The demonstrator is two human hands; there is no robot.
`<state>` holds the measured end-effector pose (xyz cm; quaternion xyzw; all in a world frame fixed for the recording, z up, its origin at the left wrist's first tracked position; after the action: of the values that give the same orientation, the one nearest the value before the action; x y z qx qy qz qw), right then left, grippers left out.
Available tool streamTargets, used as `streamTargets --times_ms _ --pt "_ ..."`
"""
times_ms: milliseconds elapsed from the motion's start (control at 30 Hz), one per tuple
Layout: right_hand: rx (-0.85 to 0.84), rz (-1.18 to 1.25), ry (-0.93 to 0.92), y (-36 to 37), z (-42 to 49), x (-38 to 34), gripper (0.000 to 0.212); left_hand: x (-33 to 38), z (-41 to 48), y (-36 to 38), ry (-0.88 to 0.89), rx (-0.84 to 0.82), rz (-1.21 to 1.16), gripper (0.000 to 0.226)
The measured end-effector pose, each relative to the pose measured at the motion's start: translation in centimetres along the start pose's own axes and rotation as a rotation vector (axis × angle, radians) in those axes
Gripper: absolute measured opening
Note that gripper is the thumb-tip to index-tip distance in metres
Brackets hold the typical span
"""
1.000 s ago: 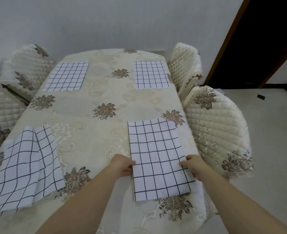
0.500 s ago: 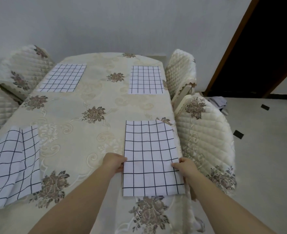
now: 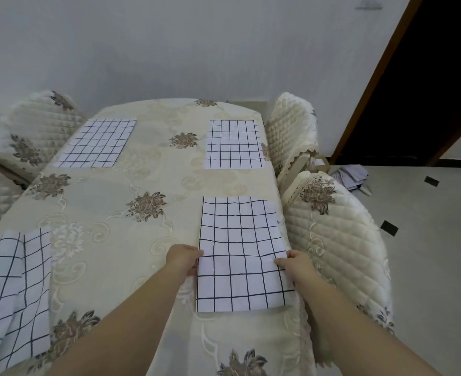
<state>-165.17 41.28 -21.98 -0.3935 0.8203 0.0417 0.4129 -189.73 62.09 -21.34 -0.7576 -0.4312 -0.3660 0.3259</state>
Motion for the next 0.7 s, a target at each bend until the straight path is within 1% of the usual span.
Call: streamTargets --times_ms 100,200,300,400,533,600,700 --pt "0.005 0.014 -0.008 0.1 0.6 -0.8 0.012 0.3 0.8 0.1 -0.002 -0.011 0.039 0.01" --pt "0.013 -0.008 0.008 0.1 1.2 -0.5 0.014 -0.1 1.0 0.4 -0.032 -0.033 0.026 0.014" --pt "0.029 -0.032 0.04 0.0 1.2 0.5 0.015 -0.9 0.5 0.5 -0.093 -0.051 -0.003 0.007" --pt "0.062 0.001 0.057 -0.2 1.1 1.7 0.024 -1.8 0.5 0.5 -0.122 -0.066 -0.024 0.008" --pt "0.071 -0.005 0.068 -0.4 0.5 2.6 0.016 -2.3 0.0 0.2 -0.135 -0.078 0.014 0.008" --pt "0.082 -0.023 0.076 -0.6 0.2 2.8 0.02 -2.5 -0.5 0.1 -0.147 -0.087 0.02 0.009" --pt "0.074 -0.032 0.102 -0.8 -0.4 3.4 0.018 -3.2 -1.4 -0.2 -0.183 -0.097 0.01 0.006"
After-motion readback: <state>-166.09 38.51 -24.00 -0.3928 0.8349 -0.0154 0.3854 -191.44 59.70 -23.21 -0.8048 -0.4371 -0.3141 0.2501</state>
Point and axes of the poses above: each hand's wrist, its own z-axis towards the middle knuckle, its own y-axis out of the palm, x = y × z, the point moved 10 cm from there along z, towards the middle knuckle, and after that the axes turned 6 degrees about y, right-handed, at the moved point
